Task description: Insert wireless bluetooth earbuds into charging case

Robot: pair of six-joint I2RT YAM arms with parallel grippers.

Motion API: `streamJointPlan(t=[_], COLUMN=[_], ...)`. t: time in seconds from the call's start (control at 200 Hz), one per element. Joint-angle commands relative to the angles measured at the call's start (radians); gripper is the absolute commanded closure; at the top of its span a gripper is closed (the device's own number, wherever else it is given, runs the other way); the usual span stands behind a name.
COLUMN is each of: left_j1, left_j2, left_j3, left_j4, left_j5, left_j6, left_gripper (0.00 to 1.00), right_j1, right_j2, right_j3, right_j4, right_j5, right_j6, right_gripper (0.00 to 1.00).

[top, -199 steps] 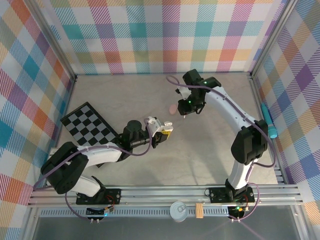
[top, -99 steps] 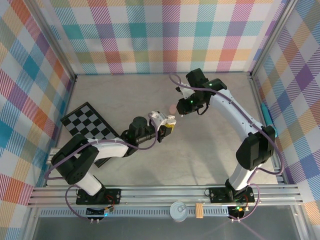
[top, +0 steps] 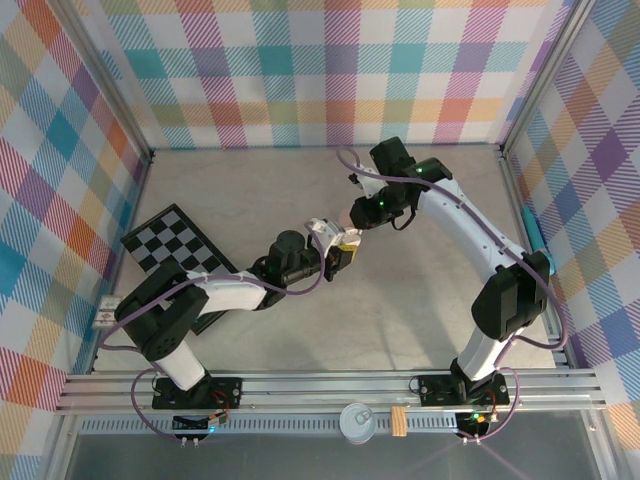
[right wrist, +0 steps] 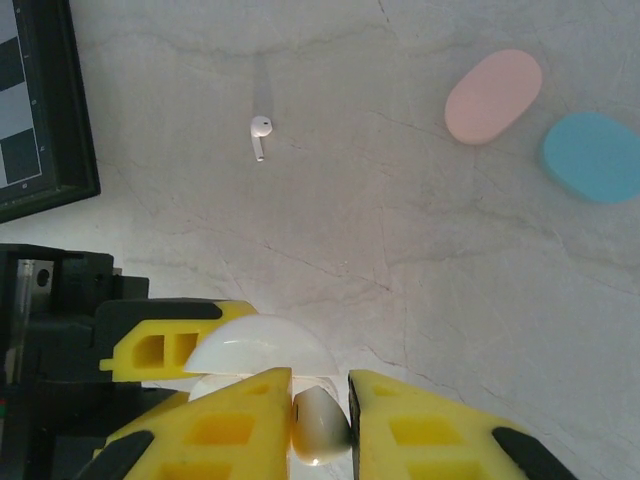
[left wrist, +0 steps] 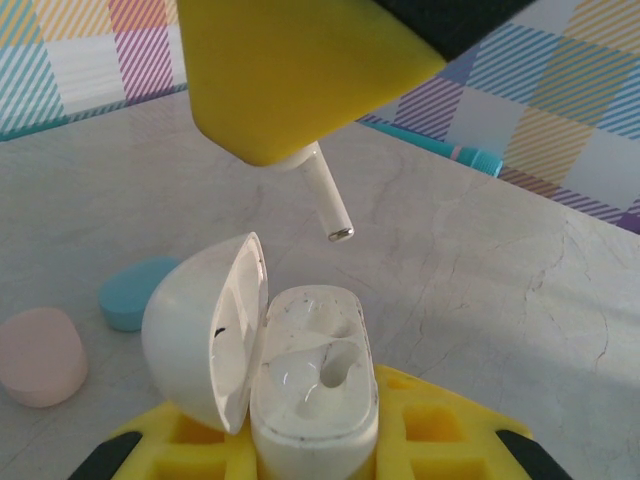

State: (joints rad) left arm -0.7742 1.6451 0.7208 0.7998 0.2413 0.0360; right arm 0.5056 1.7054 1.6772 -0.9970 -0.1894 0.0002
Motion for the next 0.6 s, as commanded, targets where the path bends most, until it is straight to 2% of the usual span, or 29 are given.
streamJointPlan(t=[0.0,0.595], left_j1=[-0.013,-0.015], left_j2=[0.013,0.022], left_j3=[0.029,0.057], left_j4=[0.039,0.091], left_j5=[-0.011,0.004], left_j6=[-0.036,-0.096], left_gripper=[0.95,0.95], right_j1=[0.009,0.017], right_j2=[0.000,0.011], right_j3=[-0.007,-0.017], right_j4=[0.014,0.017], right_j5=[-0.024,-0.018], right_j6=[0.014,0.010], right_gripper=[0.79,0.79])
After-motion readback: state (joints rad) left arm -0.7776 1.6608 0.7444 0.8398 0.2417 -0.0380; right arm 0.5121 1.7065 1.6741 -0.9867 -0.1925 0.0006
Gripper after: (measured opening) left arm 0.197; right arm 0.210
